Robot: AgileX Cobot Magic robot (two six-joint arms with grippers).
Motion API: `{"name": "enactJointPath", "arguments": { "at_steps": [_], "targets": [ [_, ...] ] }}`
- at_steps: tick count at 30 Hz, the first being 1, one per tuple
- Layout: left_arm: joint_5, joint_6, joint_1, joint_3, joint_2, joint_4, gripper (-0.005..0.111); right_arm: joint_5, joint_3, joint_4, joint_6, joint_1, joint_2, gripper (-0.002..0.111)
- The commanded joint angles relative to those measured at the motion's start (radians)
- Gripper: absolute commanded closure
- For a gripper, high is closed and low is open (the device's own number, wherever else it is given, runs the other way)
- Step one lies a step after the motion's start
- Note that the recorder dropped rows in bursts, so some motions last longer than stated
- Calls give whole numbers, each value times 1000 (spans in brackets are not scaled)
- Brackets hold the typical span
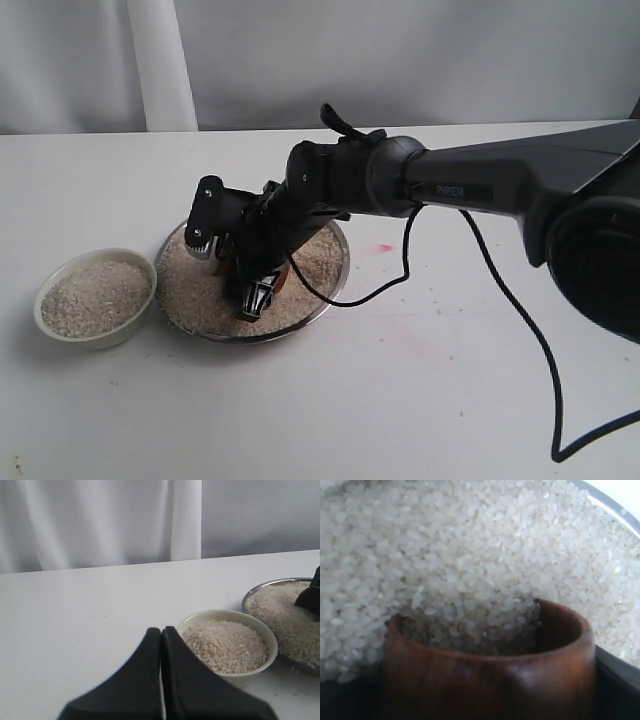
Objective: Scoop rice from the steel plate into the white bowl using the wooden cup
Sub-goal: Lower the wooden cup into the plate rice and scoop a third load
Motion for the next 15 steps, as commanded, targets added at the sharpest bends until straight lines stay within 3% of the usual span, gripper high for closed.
{"name": "enactJointPath", "arguments": {
  "at_steps": [1,7,15],
  "targets": [
    [-11,-5,-3,2,0,-8,107,-21,6,45,-18,2,2,108],
    [-11,-5,-3,2,0,-8,107,-25,24,217,-128,-61,-2,108],
    [-11,-5,-3,2,0,-8,107,-34,81,616,-501,-77,-16,108]
  ]
}}
